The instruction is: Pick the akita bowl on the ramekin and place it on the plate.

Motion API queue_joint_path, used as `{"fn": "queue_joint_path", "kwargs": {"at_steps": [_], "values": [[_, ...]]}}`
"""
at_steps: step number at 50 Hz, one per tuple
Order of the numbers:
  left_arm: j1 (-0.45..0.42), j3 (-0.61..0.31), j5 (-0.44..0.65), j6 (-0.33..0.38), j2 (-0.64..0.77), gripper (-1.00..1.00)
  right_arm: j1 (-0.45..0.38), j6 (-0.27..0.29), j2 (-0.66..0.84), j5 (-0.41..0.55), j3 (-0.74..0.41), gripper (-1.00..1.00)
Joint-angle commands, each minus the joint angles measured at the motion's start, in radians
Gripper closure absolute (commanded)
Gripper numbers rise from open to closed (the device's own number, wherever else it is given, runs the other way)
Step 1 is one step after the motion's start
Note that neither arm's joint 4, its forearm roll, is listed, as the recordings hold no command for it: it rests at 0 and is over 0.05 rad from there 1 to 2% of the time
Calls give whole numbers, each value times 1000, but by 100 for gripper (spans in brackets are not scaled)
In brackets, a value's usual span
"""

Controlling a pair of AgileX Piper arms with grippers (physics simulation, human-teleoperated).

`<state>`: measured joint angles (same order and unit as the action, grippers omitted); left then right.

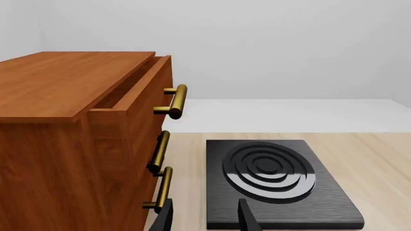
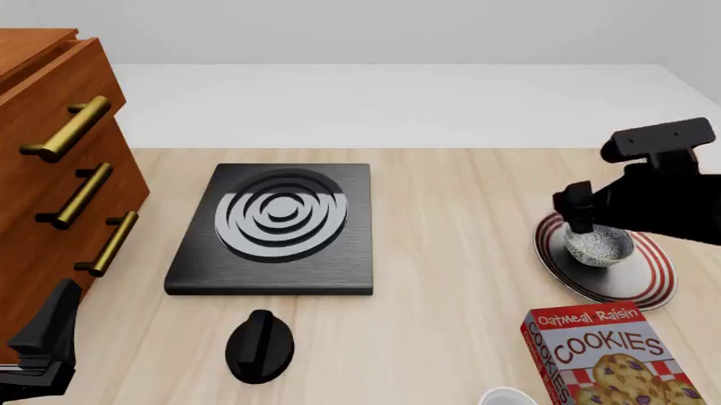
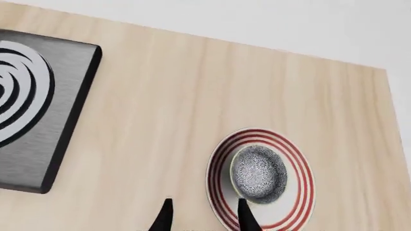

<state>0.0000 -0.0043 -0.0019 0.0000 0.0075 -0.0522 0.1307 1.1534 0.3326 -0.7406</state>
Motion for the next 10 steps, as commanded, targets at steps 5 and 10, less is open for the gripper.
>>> {"fn": "queue_joint_path", "kwargs": {"at_steps": [5,10], "values": [[0,0,0,0,0,-100,-11,-189,-375,-135,243,-100],[0,0,0,0,0,-100,-4,-290,-549,-134,358,-100]]}}
